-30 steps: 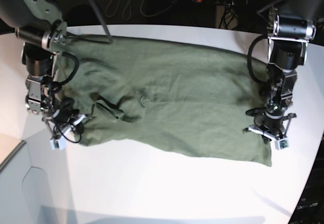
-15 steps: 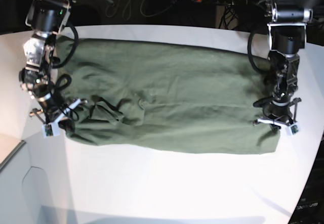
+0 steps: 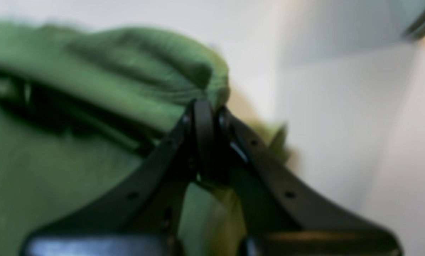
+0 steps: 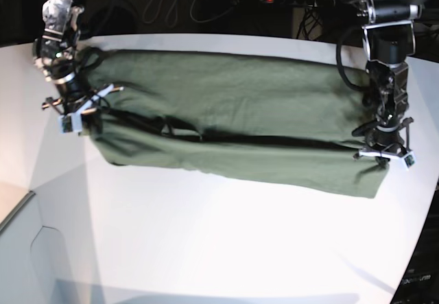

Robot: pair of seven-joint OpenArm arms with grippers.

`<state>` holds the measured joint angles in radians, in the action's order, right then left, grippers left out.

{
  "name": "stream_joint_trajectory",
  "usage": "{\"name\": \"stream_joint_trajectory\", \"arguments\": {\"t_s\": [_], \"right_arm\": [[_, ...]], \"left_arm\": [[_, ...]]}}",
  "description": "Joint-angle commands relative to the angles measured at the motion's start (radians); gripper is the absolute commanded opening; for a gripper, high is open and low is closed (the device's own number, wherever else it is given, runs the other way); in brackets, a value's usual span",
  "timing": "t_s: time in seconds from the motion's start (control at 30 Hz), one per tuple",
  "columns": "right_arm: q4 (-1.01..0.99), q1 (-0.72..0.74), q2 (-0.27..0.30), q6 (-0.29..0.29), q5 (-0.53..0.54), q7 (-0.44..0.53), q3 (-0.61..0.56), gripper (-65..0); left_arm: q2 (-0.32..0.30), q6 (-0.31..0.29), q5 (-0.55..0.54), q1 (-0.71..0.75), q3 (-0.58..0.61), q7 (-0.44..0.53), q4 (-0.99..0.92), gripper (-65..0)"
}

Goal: Layout the t-shirt on the table in an organized manner, then fold the t-shirt properly
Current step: 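Fold the hem over toward the collar edge with both grippers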

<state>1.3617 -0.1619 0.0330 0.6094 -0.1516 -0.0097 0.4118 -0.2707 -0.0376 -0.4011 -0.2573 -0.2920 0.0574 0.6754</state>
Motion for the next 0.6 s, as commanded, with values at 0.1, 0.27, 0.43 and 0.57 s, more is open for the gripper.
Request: {"name": "stream_joint_trajectory", "arguments": {"t_s": [0.1,0.27,0.43,0.57], "right_arm": [[-0.024,-0.02,0.002,0.011,0.013,0.092,-0.043,-65.0],[-0.089,-0.015,0.031,0.011,-0.01,0.09,-0.103,-64.6],[-0.089,-0.012,0.032,0.011,-0.088,0.093,-0.096,-46.9],[-0.009,-0.021,0.028,0.011,-0.088,0.103,-0.058,-32.4]], "left_arm": [[-0.014,-0.003,0.001,-0.021,0.0,0.029,0.017,-64.9],[-0.014,-0.003,0.001,-0.021,0.0,0.028,0.017,-64.9],[-0.014,-0.003,0.001,-0.021,-0.002,0.026,0.014,-64.5],[-0.014,-0.002,0.001,-0.007,-0.003,0.017,0.019,-59.3]]}}
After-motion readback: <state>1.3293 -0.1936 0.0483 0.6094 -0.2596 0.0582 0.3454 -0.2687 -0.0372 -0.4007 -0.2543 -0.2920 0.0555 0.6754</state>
